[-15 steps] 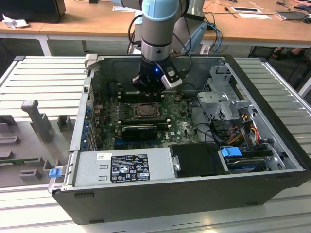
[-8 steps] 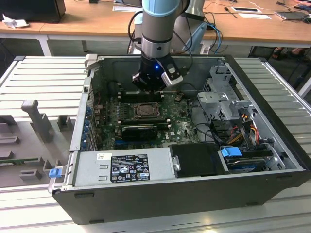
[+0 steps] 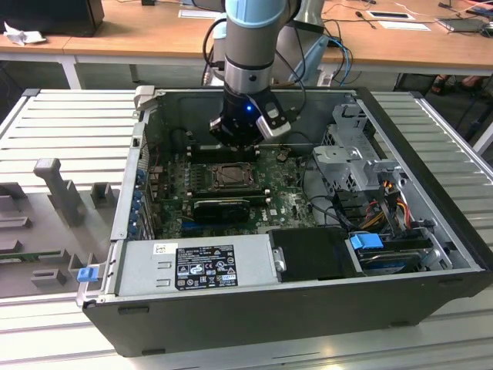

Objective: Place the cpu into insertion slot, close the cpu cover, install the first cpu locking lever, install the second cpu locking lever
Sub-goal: 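Install the first cpu locking lever, then install the second cpu locking lever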

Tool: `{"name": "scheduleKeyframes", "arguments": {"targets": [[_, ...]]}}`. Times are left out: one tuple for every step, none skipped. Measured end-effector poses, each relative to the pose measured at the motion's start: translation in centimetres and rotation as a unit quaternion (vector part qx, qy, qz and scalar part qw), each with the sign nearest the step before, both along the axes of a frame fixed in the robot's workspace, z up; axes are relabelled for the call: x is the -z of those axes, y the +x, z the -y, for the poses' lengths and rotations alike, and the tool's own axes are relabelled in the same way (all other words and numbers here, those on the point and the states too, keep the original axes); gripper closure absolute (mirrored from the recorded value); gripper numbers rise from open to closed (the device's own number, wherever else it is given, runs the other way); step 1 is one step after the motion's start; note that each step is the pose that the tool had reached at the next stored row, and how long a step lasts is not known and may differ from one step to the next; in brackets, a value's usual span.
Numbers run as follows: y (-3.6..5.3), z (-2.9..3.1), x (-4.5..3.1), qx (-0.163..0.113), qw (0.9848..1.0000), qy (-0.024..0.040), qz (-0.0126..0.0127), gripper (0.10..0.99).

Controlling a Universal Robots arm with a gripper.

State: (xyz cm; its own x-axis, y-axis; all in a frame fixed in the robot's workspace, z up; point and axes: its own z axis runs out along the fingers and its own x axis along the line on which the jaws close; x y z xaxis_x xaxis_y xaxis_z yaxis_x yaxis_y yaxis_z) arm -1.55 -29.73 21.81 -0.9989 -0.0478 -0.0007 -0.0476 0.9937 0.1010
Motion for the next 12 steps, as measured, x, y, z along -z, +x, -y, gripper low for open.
{"name": "scheduleKeyframes", "arguments": {"targets": [[0.0,0.03,0.0,0.0,1.0,0.0,0.0,0.98],[0.0,0.05,0.0,0.0,1.0,0.0,0.0,0.98],[0.0,0.15,-0.01,0.0,1.0,-0.0001,0.0,0.98],[0.0,0.22,0.0,0.0,1.0,0.0,0.0,0.98],[0.0,0.3,0.0,0.0,1.0,0.0,0.0,0.98],[0.0,0.34,0.0,0.0,1.0,0.0,0.0,0.98],[0.0,0.37,0.0,0.0,1.0,0.0,0.0,0.98],[0.0,0.43,0.0,0.0,1.0,0.0,0.0,0.98],[0.0,0.49,0.0,0.0,1.0,0.0,0.0,0.98],[0.0,0.56,0.0,0.0,1.0,-0.0001,0.0,0.98],[0.0,0.66,0.0,0.0,1.0,0.0,0.0,0.98],[0.0,0.74,0.0,0.0,1.0,0.0,0.0,0.98]]}}
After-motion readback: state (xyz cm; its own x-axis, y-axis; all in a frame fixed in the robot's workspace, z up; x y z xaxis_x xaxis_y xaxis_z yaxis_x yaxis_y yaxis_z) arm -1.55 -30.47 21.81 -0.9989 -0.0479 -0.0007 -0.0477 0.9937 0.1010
